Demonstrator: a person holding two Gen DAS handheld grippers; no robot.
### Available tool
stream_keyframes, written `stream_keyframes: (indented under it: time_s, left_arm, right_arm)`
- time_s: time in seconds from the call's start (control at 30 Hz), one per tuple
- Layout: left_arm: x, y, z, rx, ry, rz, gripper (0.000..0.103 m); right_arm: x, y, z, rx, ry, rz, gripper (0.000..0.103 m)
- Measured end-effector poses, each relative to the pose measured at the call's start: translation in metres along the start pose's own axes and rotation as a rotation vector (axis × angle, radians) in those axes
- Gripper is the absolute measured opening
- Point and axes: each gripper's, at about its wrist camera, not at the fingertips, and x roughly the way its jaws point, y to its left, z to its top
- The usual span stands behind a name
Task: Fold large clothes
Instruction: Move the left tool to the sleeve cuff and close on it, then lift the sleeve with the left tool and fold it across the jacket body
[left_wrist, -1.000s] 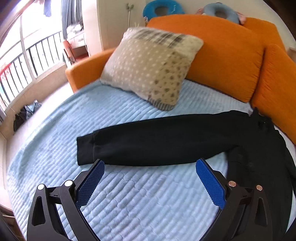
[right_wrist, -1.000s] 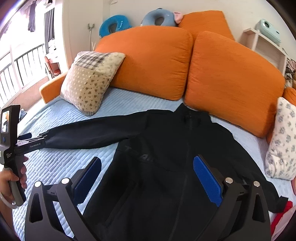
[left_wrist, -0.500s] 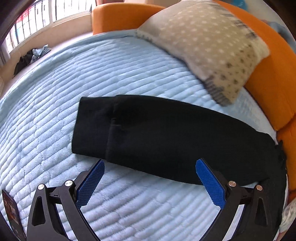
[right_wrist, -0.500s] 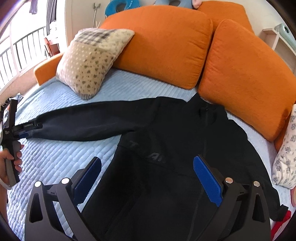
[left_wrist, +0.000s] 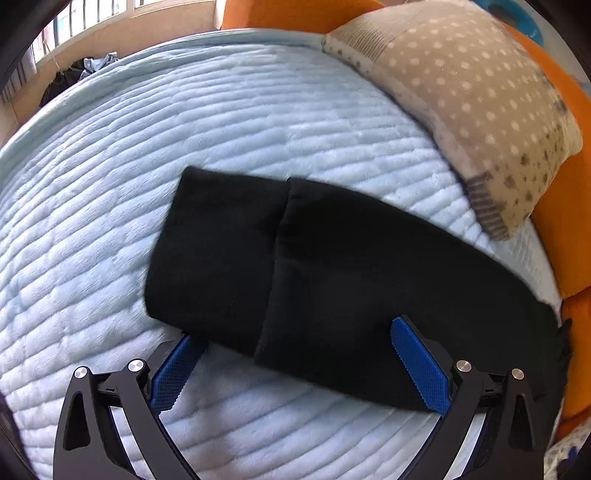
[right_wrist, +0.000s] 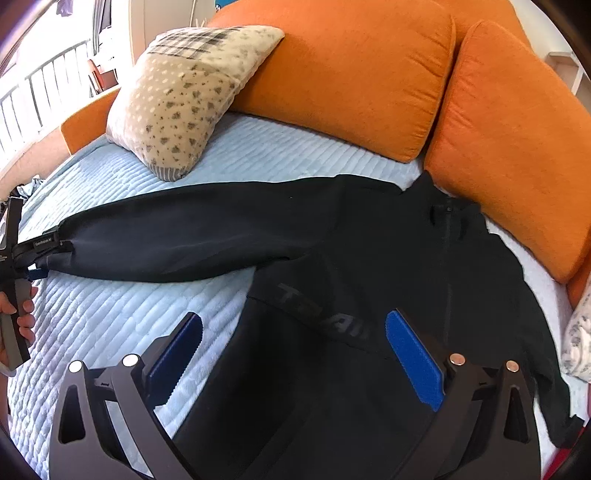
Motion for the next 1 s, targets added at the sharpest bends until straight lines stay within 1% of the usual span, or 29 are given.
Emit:
stream_keyframes:
  time_s: [0.07, 0.13, 0.17, 0.2, 0.23, 0.27, 0.3, 0.33, 0.37, 0.4, 0.43, 0.47, 0.5, 0.53, 0.6, 0.63, 0.7, 0.77, 0.8, 0.83, 0.9, 0.97, 1.0]
  left_arm:
    - [0.003, 0.0, 0.005, -0.037, 0.001, -0.018, 0.1]
    - [0.004, -0.001, 0.006, -0.046, -0.011, -0.021, 0.098]
    - [0.004, -0.002, 0.006, -0.041, -0.023, -0.01, 0.089]
    - [0.004, -0.002, 0.007, -0.041, -0.035, 0.011, 0.073]
    - [0.002, 0.0, 0.007, -0.055, -0.052, 0.03, 0.066]
    - [0.001, 0.003, 0.007, -0.071, -0.06, 0.032, 0.054]
    - [0.001, 0.007, 0.007, -0.089, -0.067, 0.02, 0.047]
    - [-0.001, 0.01, 0.008, -0.096, -0.065, 0.005, 0.046]
    - [0.0, 0.011, 0.009, -0.087, -0.061, -0.001, 0.042]
    - [0.0, 0.01, 0.009, -0.074, -0.061, -0.004, 0.039]
    - [0.0, 0.009, 0.01, -0.059, -0.063, -0.011, 0.038]
    - [0.0, 0.008, 0.011, -0.046, -0.06, -0.026, 0.033]
    - [-0.001, 0.006, 0.011, -0.046, -0.059, -0.038, 0.03]
    - [-0.003, 0.005, 0.011, -0.047, -0.06, -0.044, 0.029]
    - [-0.009, -0.002, 0.009, -0.035, -0.063, -0.05, 0.026]
    - [-0.016, -0.003, 0.007, -0.023, -0.071, -0.047, 0.026]
    - [-0.028, -0.017, 0.007, 0.032, -0.093, -0.01, 0.026]
    - [-0.04, -0.032, 0.009, 0.079, -0.112, -0.005, 0.025]
    - [-0.046, -0.039, 0.01, 0.103, -0.122, 0.0, 0.025]
    - [-0.054, -0.049, 0.013, 0.129, -0.136, 0.0, 0.025]
    - [-0.071, -0.067, 0.014, 0.171, -0.162, 0.002, 0.025]
    - [-0.089, -0.086, 0.015, 0.21, -0.185, -0.024, 0.025]
    - [-0.1, -0.104, 0.016, 0.246, -0.207, -0.026, 0.025]
  right_arm:
    - [0.01, 0.0, 0.002, 0.0, -0.006, 0.01, 0.092]
    - [0.021, -0.003, 0.005, 0.015, -0.005, 0.025, 0.08]
    - [0.027, -0.006, 0.006, 0.026, 0.0, 0.026, 0.075]
    - [0.034, -0.011, 0.008, 0.043, 0.01, 0.029, 0.066]
    - [0.039, -0.014, 0.009, 0.055, 0.021, 0.038, 0.056]
    - [0.048, -0.021, 0.011, 0.08, 0.03, 0.052, 0.053]
    - [0.056, -0.028, 0.012, 0.107, 0.033, 0.057, 0.048]
    - [0.064, -0.034, 0.014, 0.128, 0.042, 0.061, 0.038]
    - [0.071, -0.039, 0.015, 0.146, 0.05, 0.073, 0.034]
    - [0.08, -0.044, 0.017, 0.163, 0.059, 0.092, 0.027]
    - [0.088, -0.048, 0.018, 0.181, 0.059, 0.102, 0.017]
    - [0.094, -0.052, 0.019, 0.197, 0.058, 0.102, 0.014]
    - [0.1, -0.055, 0.022, 0.216, 0.056, 0.114, 0.011]
    - [0.106, -0.058, 0.023, 0.253, 0.047, 0.144, 0.01]
    - [0.112, -0.06, 0.024, 0.294, 0.036, 0.17, 0.009]
    - [0.115, -0.058, 0.023, 0.301, 0.038, 0.161, 0.009]
    - [0.119, -0.056, 0.017, 0.308, 0.051, 0.143, 0.007]
    - [0.12, -0.057, 0.007, 0.349, 0.054, 0.14, 0.007]
    - [0.12, -0.056, 0.001, 0.356, 0.045, 0.122, 0.006]
    - [0.12, -0.055, -0.002, 0.358, 0.041, 0.118, 0.006]
    - [0.129, -0.053, -0.009, 0.358, 0.065, 0.121, 0.005]
    - [0.132, -0.049, -0.014, 0.362, 0.069, 0.115, 0.005]
    - [0.132, -0.047, -0.016, 0.356, 0.064, 0.107, 0.005]
